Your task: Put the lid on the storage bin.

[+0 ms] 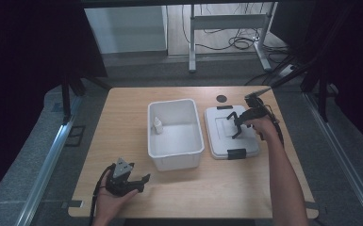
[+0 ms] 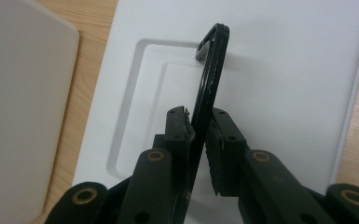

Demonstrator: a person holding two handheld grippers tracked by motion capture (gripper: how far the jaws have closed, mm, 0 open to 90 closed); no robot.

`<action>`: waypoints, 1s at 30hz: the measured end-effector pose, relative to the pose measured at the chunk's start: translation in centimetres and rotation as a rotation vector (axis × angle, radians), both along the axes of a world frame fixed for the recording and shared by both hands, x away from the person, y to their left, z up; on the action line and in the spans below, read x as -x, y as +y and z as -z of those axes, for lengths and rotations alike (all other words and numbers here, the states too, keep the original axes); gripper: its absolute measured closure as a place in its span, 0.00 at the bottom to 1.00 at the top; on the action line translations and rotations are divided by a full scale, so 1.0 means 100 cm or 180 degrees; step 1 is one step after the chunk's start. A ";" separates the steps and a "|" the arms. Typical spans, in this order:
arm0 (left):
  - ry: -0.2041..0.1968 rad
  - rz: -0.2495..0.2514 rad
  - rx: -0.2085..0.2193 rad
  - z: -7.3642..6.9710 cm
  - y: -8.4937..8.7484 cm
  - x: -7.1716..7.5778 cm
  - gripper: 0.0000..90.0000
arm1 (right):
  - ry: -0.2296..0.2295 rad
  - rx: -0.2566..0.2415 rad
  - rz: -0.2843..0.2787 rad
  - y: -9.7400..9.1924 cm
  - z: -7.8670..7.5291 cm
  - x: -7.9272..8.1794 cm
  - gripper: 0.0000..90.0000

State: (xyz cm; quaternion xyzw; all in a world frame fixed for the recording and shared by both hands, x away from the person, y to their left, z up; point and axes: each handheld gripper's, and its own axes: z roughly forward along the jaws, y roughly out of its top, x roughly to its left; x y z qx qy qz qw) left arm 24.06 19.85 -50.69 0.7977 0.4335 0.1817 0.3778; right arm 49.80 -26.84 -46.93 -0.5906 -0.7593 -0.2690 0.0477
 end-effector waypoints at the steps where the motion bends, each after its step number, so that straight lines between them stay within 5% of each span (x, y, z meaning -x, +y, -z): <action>1: 0.0002 0.0001 -0.0001 0.000 0.000 0.000 0.26 | 0.0000 0.0008 0.0000 0.000 0.000 0.000 0.89; 7: 0.0009 0.0011 -0.0022 0.001 -0.001 0.000 0.26 | 0.0078 -0.0035 0.0166 -0.002 -0.002 0.001 0.94; 11: 0.0014 0.0013 -0.0026 0.002 -0.001 -0.001 0.26 | 0.0067 0.0085 0.0208 -0.002 -0.011 0.005 0.95; 30: 0.0039 0.0018 -0.0027 0.003 -0.002 0.000 0.26 | -0.0252 0.0072 0.0298 -0.012 -0.098 0.033 0.95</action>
